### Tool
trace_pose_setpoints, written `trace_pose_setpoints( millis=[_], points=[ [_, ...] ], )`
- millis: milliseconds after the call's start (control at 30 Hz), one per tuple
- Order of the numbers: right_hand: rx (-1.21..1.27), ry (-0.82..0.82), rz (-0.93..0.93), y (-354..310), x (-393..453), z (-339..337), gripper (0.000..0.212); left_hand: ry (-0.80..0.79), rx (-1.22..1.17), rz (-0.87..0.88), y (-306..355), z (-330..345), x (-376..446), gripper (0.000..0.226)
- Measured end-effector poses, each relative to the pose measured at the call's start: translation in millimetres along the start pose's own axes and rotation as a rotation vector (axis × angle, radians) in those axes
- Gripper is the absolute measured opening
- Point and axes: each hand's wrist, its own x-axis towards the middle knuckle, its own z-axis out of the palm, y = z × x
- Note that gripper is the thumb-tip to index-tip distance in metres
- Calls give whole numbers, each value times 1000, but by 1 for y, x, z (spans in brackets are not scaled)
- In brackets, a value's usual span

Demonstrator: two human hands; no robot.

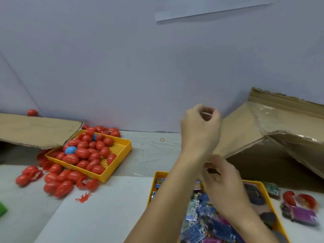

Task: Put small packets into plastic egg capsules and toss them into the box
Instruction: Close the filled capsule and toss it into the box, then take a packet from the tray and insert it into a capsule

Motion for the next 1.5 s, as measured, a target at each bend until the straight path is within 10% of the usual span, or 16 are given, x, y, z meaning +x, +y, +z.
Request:
trace_pose_setpoints(
  millis=[367,1033,1500],
  points=[
    [-56,25,-49,2,-1,3,26,478,848,-309,-114,-163,1,24],
    [-49,77,-70,4,-1,3,25,278,956,-493,-136,-173,13,27],
    [-55,97,-56,4,0,2,26,422,908,-238,-120,-169,18,24]
  ],
)
